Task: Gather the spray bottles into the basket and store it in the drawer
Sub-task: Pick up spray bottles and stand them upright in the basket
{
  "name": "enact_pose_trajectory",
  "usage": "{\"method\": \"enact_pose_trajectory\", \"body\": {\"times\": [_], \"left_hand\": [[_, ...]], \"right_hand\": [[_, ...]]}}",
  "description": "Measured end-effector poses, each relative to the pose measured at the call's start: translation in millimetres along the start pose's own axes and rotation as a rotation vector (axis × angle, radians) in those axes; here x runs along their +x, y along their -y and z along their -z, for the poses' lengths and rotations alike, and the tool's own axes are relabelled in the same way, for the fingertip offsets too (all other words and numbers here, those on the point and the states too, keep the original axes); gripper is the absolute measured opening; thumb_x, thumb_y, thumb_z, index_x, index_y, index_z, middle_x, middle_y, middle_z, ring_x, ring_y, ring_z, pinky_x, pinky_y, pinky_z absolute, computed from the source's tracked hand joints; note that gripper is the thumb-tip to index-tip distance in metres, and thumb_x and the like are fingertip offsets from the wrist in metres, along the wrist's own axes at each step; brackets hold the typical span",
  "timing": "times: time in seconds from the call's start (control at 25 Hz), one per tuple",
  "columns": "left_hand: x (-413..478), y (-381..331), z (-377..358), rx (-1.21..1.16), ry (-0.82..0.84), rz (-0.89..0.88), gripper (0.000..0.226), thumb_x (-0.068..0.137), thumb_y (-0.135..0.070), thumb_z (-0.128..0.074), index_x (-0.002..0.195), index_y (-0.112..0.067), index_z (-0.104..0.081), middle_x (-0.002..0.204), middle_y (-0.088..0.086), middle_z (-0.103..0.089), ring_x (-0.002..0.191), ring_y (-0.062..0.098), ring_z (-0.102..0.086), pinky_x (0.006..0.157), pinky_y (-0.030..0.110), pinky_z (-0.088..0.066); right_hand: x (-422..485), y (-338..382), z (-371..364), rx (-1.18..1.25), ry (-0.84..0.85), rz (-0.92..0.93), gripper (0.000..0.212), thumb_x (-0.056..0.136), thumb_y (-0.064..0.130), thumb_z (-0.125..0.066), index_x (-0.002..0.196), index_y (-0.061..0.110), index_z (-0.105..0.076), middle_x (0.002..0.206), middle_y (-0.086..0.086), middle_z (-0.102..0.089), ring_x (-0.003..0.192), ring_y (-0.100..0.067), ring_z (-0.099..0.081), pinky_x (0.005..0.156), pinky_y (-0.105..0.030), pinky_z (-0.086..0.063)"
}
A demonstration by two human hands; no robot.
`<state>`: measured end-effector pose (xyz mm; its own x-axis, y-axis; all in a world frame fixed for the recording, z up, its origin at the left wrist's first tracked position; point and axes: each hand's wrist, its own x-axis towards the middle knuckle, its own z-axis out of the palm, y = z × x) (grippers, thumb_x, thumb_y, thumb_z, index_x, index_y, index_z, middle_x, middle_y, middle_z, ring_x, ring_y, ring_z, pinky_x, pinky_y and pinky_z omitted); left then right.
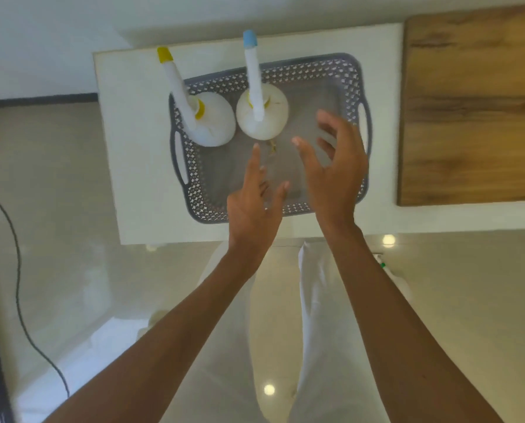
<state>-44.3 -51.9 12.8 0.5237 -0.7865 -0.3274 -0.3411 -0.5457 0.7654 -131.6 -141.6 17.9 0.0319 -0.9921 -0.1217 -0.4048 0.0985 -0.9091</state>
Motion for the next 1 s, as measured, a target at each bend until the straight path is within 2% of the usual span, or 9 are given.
{"method": "enact_pose_trajectory", "body": {"times": [0.04,0.16,0.32,0.36,0.44,0.52,0.64,0.76,1.0], "left_hand": [[-11.7,-0.9,-2.6,0.031,0.04,-0.068,0.071,0.094,-0.033,-0.065,0.154,-0.025,-0.028,0.132,0.006,-0.065,0.112,0.009,-0.068,0.098,0.018,-0.05],[-41.9,-10.1,-19.9,0.227,0.229,-0.321,0.056,0.101,-0.037,-0.053,0.152,-0.026,-0.033,0.146,-0.005,-0.054,0.128,0.01,-0.055,0.102,0.017,-0.041],[-68.3,-21.6,-67.1,0.38,0.418,-0.774,0.048,0.098,-0.023,-0.059,0.144,-0.016,-0.05,0.143,0.002,-0.057,0.131,0.018,-0.055,0.098,0.03,-0.055],[-75.5,-22.2,-83.6,0.399,0.459,-0.897,0.047,0.096,-0.02,-0.061,0.141,-0.012,-0.053,0.141,0.005,-0.059,0.13,0.02,-0.057,0.095,0.032,-0.057],[-91.9,-20.9,-118.1,0.447,0.59,-1.037,0.046,0.095,-0.021,-0.062,0.139,-0.009,-0.055,0.14,0.009,-0.06,0.129,0.024,-0.058,0.096,0.033,-0.057],[-112.8,-13.3,-155.2,0.564,0.789,-1.054,0.049,0.098,-0.026,-0.057,0.145,-0.01,-0.049,0.147,0.01,-0.052,0.137,0.024,-0.05,0.102,0.035,-0.054],[-148.5,8.3,-214.3,0.785,1.052,-0.97,0.058,0.103,-0.034,-0.044,0.155,-0.014,-0.028,0.162,0.009,-0.029,0.151,0.025,-0.026,0.119,0.038,-0.035],[-183.2,32.9,-284.5,0.983,1.12,-0.927,0.064,0.105,-0.043,-0.032,0.158,-0.014,-0.013,0.167,0.01,-0.012,0.155,0.026,-0.011,0.125,0.04,-0.02],[-216.6,102.7,-411.9,1.196,1.162,-0.702,0.072,0.103,-0.052,-0.029,0.159,-0.015,-0.002,0.167,0.01,0.006,0.155,0.03,0.005,0.126,0.049,-0.007]], "right_hand": [[-12.1,-6.3,16.0,0.002,-0.069,-0.021,0.041,0.089,0.019,-0.076,0.125,0.008,-0.063,0.121,0.001,-0.065,0.114,-0.01,-0.063,0.096,-0.027,-0.057],[-59.6,-33.9,69.0,-0.032,-0.295,-0.105,0.032,0.091,0.016,-0.074,0.121,0.01,-0.065,0.118,0.001,-0.066,0.109,-0.004,-0.064,0.093,-0.023,-0.057],[-133.8,-88.4,140.8,-0.171,-0.418,-0.306,0.03,0.095,0.02,-0.067,0.124,0.019,-0.061,0.123,0.007,-0.061,0.107,0.011,-0.056,0.095,-0.016,-0.052],[-151.6,-105.3,157.5,-0.227,-0.397,-0.355,0.032,0.096,0.021,-0.066,0.128,0.018,-0.059,0.125,0.009,-0.059,0.11,0.008,-0.055,0.099,-0.019,-0.05],[-183.9,-143.0,186.8,-0.355,-0.293,-0.461,0.041,0.098,0.021,-0.064,0.136,0.012,-0.052,0.135,0.001,-0.056,0.125,-0.012,-0.053,0.107,-0.027,-0.042],[-210.5,-186.9,211.1,-0.468,-0.148,-0.578,0.049,0.1,0.023,-0.061,0.143,0.008,-0.046,0.145,-0.009,-0.051,0.136,-0.026,-0.044,0.107,-0.029,-0.037],[-233.3,-255.7,241.2,-0.506,0.038,-0.752,0.053,0.101,0.025,-0.057,0.147,0.006,-0.041,0.151,-0.013,-0.045,0.142,-0.029,-0.036,0.11,-0.04,-0.039],[-234.5,-325.7,272.1,-0.513,0.214,-0.826,0.054,0.103,0.027,-0.052,0.151,0.008,-0.036,0.155,-0.012,-0.038,0.147,-0.028,-0.029,0.115,-0.043,-0.035],[-210.4,-463.6,289.7,-0.674,0.438,-0.705,0.057,0.104,0.026,-0.049,0.153,0.005,-0.029,0.158,-0.016,-0.032,0.148,-0.032,-0.027,0.117,-0.045,-0.033]]}}
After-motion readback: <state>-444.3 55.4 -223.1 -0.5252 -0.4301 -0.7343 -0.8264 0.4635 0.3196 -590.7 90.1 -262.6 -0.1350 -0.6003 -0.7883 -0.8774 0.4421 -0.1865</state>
